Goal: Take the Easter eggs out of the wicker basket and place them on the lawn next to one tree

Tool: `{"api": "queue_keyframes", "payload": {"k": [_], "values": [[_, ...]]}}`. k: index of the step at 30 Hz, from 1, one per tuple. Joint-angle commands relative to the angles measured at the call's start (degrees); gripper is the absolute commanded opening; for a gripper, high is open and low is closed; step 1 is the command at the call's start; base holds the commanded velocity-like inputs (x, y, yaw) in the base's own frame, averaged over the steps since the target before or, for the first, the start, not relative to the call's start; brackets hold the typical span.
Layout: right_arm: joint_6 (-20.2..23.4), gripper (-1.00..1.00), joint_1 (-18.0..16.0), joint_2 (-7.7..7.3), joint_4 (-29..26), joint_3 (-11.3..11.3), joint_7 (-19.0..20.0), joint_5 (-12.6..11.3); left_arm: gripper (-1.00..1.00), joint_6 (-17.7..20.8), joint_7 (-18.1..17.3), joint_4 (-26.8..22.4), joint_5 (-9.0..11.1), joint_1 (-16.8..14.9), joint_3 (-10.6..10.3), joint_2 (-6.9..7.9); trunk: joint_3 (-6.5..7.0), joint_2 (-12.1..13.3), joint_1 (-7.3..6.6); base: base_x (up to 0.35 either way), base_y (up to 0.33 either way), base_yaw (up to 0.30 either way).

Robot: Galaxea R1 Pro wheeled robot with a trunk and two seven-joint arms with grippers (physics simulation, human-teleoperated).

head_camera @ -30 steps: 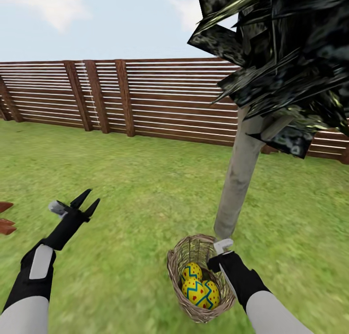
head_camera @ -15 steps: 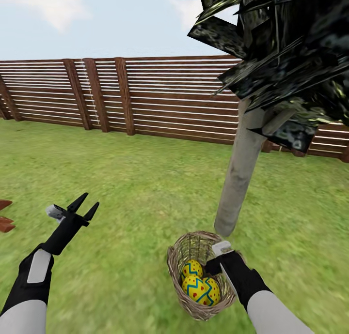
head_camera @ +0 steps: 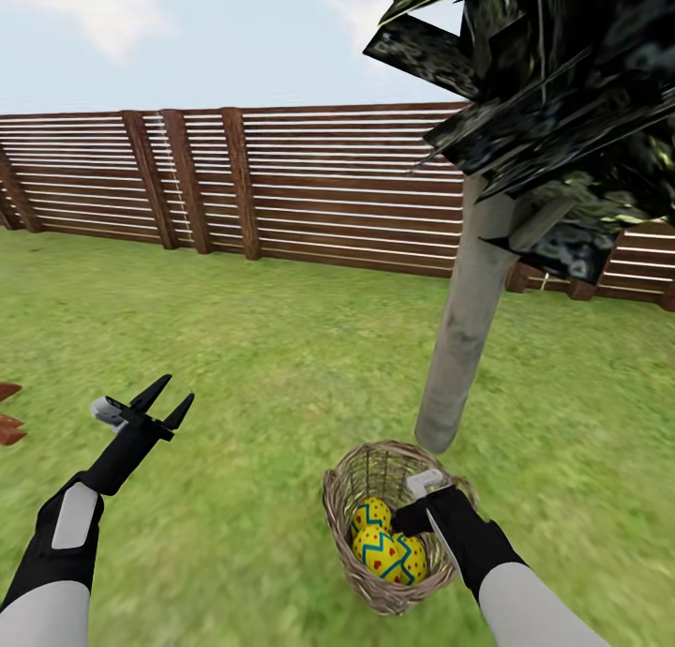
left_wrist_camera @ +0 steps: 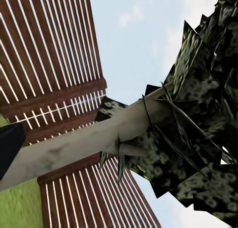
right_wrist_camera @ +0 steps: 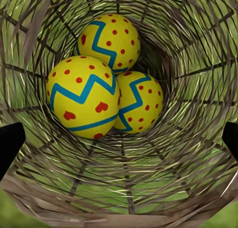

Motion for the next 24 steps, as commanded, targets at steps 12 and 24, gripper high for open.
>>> {"api": "queue_keyframes", "payload": {"k": [12, 24], "values": [[0.1, 1.00, 0.0, 0.00, -0.1, 0.0, 0.4, 0.6, 1.00, 0.3, -0.1, 0.1, 0.1, 0.0, 0.0, -0.08, -2.21, -4.9, 2.63, 0.000, 0.000, 0.000], [1.2, 1.00, -7.8, 0.76, 5.2, 9.9, 0.3, 0.9, 1.00, 0.4, -0.2, 0.1, 0.1, 0.0, -0.3, -0.17, -4.36, -9.7, 5.27, 0.000, 0.000, 0.000]]}}
